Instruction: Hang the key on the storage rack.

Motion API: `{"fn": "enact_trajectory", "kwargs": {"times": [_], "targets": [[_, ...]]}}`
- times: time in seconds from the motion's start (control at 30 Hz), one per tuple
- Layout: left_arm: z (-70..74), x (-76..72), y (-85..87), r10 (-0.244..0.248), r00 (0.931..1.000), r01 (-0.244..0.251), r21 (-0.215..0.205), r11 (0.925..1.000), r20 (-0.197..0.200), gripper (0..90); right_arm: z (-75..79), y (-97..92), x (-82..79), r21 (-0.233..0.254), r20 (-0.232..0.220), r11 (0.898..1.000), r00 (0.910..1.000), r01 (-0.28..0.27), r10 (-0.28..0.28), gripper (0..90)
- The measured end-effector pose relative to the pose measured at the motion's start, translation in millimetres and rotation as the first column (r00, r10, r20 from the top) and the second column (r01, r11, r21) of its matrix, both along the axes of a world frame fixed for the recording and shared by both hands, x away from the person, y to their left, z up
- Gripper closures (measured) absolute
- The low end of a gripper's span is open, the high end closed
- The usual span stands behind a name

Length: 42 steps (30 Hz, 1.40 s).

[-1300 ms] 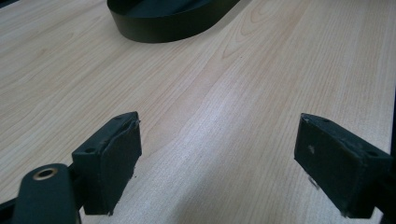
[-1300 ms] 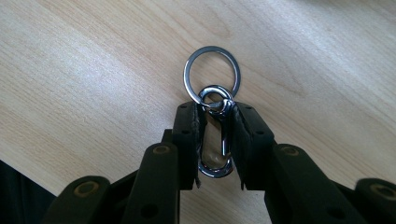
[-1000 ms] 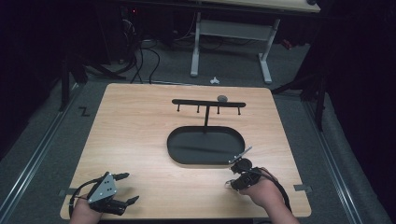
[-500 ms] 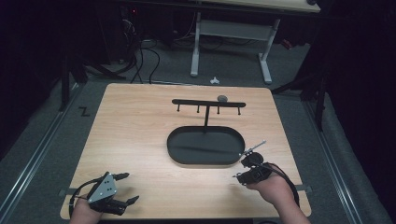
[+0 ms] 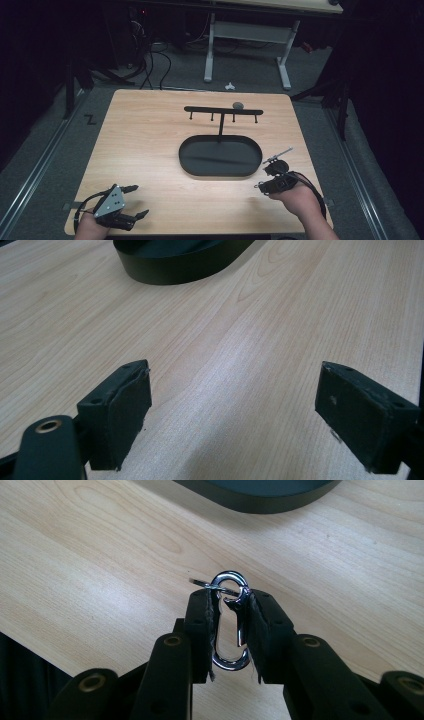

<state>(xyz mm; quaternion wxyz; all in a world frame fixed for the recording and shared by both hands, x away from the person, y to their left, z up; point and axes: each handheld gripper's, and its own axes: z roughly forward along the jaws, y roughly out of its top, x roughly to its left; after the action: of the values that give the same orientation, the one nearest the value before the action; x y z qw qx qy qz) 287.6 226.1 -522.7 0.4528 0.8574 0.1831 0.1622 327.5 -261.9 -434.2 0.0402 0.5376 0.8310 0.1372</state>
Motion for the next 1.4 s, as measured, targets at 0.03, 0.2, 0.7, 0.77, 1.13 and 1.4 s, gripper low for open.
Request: {"fn": "enact_trajectory", "kwargs": {"times": [0.03, 0.2, 0.7, 0.77, 1.13, 1.4], "targets": [[0.0, 0.0, 0.0, 0.000, 1.0000, 0.000, 0.000, 1.0000, 0.000, 15.4, 0.0, 0.0, 0.0, 0.000, 0.000, 1.000, 1.0000, 0.000, 0.000, 72.6], [0.0, 0.1, -0.1, 0.000, 1.0000, 0.000, 0.001, 1.0000, 0.000, 15.3, 4.0, -5.1, 1.4, 0.015, -0.002, 1.000, 0.9997, 0.023, -0.023, 72.4], [0.3, 0.2, 0.2, -0.001, 1.0000, 0.001, -0.001, 1.0000, 0.000, 15.3, 23.4, -19.1, 10.8, 0.026, 0.024, 0.997, 0.9968, 0.076, -0.076, 72.4], [0.1, 0.3, 0.2, 0.000, 1.0000, 0.000, 0.000, 1.0000, -0.001, 15.3, 28.3, -19.2, 13.1, 0.024, 0.027, 0.997, 0.9964, 0.079, -0.080, 72.4], [-0.1, -0.5, 0.7, 0.002, 1.0000, -0.002, -0.004, 1.0000, -0.003, 15.4, 52.8, -19.3, 21.6, 0.034, 0.069, 0.996, 0.9939, 0.084, -0.086, 72.4], [-0.1, -0.5, 0.6, 0.002, 1.0000, -0.002, -0.004, 1.0000, -0.003, 15.3, 70.8, -16.3, 30.1, 0.037, 0.098, 0.996, 0.9913, 0.085, -0.088, 72.4]]}}
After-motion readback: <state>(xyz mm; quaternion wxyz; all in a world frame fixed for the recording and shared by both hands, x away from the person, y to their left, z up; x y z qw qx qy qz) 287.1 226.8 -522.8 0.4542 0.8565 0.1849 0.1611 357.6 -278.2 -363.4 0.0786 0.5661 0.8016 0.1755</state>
